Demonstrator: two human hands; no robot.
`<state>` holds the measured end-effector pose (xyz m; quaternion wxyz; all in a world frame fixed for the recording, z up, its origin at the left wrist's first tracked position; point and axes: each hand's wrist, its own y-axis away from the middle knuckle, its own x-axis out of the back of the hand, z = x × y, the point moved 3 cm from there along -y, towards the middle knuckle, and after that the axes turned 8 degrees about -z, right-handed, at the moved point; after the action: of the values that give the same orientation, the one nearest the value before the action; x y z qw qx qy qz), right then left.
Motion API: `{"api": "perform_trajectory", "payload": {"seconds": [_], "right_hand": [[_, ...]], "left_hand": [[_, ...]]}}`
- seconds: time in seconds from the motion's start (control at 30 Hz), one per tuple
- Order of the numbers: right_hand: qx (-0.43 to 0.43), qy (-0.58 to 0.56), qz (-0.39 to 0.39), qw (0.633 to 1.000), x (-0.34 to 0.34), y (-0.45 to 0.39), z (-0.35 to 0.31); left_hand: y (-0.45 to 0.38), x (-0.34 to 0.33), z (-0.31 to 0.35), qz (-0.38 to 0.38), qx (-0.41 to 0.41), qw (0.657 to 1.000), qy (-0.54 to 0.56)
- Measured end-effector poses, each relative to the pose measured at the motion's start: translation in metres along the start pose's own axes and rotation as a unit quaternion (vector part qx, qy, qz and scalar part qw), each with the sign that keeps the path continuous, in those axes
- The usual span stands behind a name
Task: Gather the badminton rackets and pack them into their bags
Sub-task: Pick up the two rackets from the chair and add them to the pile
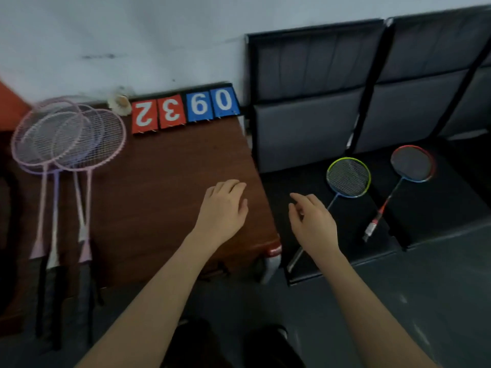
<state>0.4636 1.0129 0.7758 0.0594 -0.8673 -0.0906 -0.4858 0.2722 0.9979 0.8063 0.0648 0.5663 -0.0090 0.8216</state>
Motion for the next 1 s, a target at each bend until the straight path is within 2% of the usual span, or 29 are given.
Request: {"api": "perform_trajectory", "payload": {"seconds": [0.2,0.43,0.73,1.0], "right_hand": [[-0.055,0.005,0.006,0.998,0.048,-0.003,0.107],[-0.130,-0.008,-0.025,0.991,0.064,-0.035,0.207],[-0.194,-0.012,-0.102,0.976,0.031,-0.101,0.326],[-0.297,-0.073,-0.106,0.946,-0.008,-0.141,0.450]], "left_hand": [[-0.047,-0.049,0.094,-0.048,-0.030,0.998,0.010],[-0.122,-0.126,0.154,-0.114,-0.025,0.993,0.030],[-0.235,-0.237,0.186,-0.208,0.000,0.977,0.042],[-0.290,-0.357,0.185,-0.308,0.063,0.949,0.035]]}}
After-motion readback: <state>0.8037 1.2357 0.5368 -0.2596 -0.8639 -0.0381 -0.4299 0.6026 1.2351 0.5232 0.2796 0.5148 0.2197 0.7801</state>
